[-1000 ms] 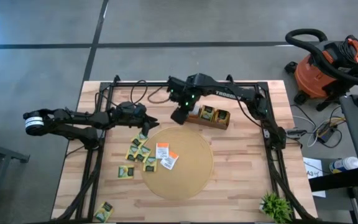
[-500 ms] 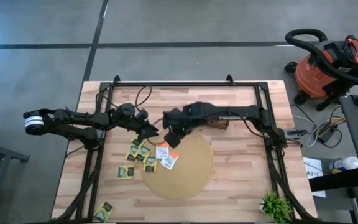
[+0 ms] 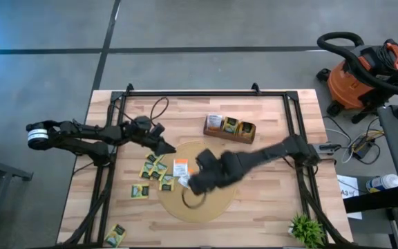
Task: Pick & Place Tea
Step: Put the lemon tea bag into the middle section of the wooden organizer
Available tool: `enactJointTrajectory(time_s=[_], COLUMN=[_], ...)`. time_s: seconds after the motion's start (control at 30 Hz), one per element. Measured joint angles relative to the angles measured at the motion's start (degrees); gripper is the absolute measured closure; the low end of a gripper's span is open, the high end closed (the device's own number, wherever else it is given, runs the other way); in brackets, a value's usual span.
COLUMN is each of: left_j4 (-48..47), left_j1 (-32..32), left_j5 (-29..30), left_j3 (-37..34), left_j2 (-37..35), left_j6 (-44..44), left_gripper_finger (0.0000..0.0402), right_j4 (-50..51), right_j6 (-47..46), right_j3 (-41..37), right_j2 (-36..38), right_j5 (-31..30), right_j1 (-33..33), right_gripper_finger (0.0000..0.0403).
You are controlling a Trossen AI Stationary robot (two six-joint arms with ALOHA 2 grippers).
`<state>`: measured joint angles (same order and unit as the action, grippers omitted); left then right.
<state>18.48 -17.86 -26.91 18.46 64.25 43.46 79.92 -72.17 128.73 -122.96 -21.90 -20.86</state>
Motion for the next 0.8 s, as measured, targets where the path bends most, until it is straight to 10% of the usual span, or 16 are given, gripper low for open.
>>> enactJointTrajectory(time_s=[0.43, 0.8], left_j4=[-2.49, -2.52], left_j1=[2.86, 2.93], left_j5=[-1.56, 4.65], left_j3=[0.0, 0.0], left_j2=[-0.09, -0.09], left_j6=[9.17, 10.17], left_gripper_finger=[0.0234, 0.0234], right_j4=[-0.98, -13.67], right_j6=[-18.9, 16.61], right_j3=[-2.04, -3.45], right_j2=[-0.02, -0.02], right_j5=[-10.72, -1.93], right_j1=[-6.98, 8.59], right_gripper_finger=[0.0333, 0.0333])
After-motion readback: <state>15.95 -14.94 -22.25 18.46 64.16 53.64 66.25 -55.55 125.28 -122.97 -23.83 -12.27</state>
